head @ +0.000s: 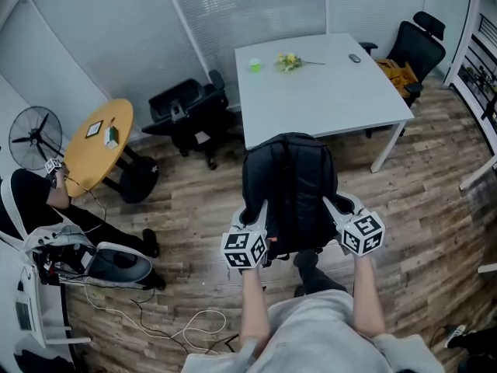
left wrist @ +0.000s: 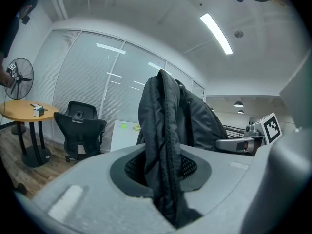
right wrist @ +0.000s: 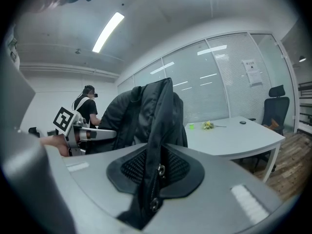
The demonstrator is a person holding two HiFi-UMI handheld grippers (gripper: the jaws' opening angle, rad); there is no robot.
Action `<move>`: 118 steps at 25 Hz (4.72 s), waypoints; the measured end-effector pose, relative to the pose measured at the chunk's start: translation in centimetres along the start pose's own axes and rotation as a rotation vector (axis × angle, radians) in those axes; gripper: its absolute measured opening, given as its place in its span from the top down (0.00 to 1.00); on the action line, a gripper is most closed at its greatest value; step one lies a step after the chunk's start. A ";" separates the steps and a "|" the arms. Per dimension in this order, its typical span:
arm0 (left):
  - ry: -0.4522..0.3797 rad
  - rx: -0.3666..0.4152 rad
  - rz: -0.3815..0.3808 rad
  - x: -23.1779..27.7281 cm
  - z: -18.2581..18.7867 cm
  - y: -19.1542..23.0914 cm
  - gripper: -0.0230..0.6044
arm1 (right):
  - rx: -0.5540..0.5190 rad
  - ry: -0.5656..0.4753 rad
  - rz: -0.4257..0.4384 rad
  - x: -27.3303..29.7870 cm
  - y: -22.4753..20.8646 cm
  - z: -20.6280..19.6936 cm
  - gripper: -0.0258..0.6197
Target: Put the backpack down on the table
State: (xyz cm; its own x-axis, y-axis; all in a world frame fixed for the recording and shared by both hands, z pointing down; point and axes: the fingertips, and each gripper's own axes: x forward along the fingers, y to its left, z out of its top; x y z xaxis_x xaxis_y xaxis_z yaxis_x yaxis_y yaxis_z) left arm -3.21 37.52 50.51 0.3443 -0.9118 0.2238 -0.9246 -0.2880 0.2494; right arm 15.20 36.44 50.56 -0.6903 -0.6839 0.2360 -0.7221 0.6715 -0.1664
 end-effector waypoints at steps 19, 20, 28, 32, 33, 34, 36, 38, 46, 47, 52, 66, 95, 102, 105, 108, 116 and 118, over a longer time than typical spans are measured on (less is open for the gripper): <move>0.012 0.019 0.007 16.9 6.3 5.6 0.82 | 0.025 -0.022 0.016 13.2 -12.2 5.9 0.87; 0.014 0.019 0.005 17.8 6.6 5.9 0.82 | 0.027 -0.022 0.017 13.9 -12.9 6.2 0.87; 0.013 0.027 -0.001 24.5 9.5 8.5 0.82 | 0.033 -0.042 0.024 19.7 -17.6 8.9 0.87; 0.002 0.025 -0.001 26.9 10.4 9.7 0.82 | 0.033 -0.044 0.030 21.9 -19.3 9.6 0.87; -0.002 0.018 -0.004 27.2 10.3 9.8 0.82 | 0.032 -0.042 0.031 22.2 -19.7 9.7 0.87; -0.006 0.008 -0.008 27.6 10.1 9.8 0.82 | 0.029 -0.039 0.031 22.4 -20.1 9.7 0.87; -0.004 -0.012 -0.016 28.3 9.6 10.0 0.82 | 0.019 -0.028 0.031 22.9 -20.8 9.6 0.87; 0.006 -0.033 -0.017 28.7 9.0 10.4 0.82 | 0.012 -0.013 0.031 23.4 -21.1 9.4 0.87; 0.001 -0.031 -0.018 30.9 9.9 11.7 0.82 | 0.013 -0.018 0.028 25.4 -22.2 10.1 0.87; 0.001 -0.027 -0.020 31.4 10.1 12.0 0.82 | 0.014 -0.021 0.026 25.9 -22.4 10.3 0.87; -0.005 -0.016 -0.029 34.3 11.9 13.6 0.82 | 0.015 -0.036 0.014 28.4 -23.9 11.8 0.87; 0.008 -0.022 -0.081 44.3 15.2 17.9 0.82 | 0.011 -0.028 -0.047 36.3 -30.2 15.0 0.87; 0.183 -0.075 -0.159 53.7 9.0 28.5 0.81 | 0.065 0.119 -0.084 49.1 -35.0 9.7 0.87; 0.191 -0.066 -0.159 54.4 8.9 30.4 0.81 | 0.083 0.134 -0.067 51.0 -35.4 9.4 0.87; 0.192 -0.058 -0.166 54.6 8.6 31.0 0.81 | 0.083 0.136 -0.070 51.3 -35.5 9.0 0.87; 0.200 -0.062 -0.174 55.0 8.3 31.3 0.81 | 0.079 0.141 -0.076 51.6 -35.9 8.9 0.87; 0.227 -0.066 -0.194 55.6 7.9 31.8 0.80 | 0.052 0.185 -0.128 52.1 -36.8 8.3 0.87; 0.224 -0.067 -0.199 55.9 8.0 32.0 0.80 | 0.048 0.177 -0.141 52.2 -37.1 8.4 0.87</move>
State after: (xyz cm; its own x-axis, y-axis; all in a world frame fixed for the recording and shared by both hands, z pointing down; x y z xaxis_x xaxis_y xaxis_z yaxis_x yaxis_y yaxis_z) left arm -14.83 -25.05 63.48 0.5522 -0.7497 0.3647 -0.8249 -0.4281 0.3692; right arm 5.54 -26.53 61.05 -0.5672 -0.7062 0.4238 -0.8149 0.5556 -0.1648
